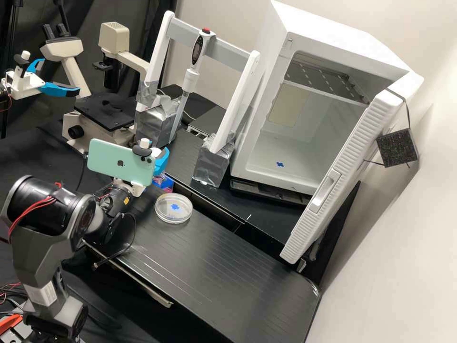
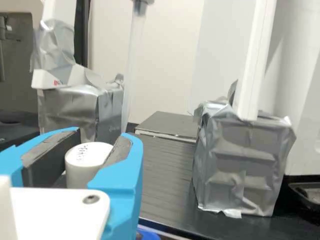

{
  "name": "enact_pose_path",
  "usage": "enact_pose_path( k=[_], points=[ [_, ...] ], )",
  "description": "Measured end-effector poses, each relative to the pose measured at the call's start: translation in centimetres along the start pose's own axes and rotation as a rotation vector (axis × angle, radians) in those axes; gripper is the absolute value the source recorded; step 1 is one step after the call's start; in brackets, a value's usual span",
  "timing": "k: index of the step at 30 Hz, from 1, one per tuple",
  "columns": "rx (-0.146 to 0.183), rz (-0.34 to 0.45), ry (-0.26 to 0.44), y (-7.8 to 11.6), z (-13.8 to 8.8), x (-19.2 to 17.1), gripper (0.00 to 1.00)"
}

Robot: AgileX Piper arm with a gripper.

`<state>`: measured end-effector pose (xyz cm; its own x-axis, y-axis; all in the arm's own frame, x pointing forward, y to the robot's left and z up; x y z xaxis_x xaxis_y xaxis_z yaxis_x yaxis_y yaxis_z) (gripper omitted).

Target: Close the bottle

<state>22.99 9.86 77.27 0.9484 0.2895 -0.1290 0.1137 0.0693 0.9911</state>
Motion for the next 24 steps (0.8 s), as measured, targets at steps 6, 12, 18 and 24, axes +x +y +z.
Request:
enact_pose_path(
  k=[6, 12, 18, 24],
  points=[
    [-0.004, -0.012, -0.035, -0.2, 0.8, 0.2, 0.00],
    [-0.006, -0.022, -0.062, -0.5, 1.5, 0.4, 0.00],
    [-0.010, -0.030, -0.080, -0.7, 1.9, 0.5, 0.00],
    [-0.012, -0.033, -0.082, -0.7, 2.0, 0.5, 0.00]
  ],
)
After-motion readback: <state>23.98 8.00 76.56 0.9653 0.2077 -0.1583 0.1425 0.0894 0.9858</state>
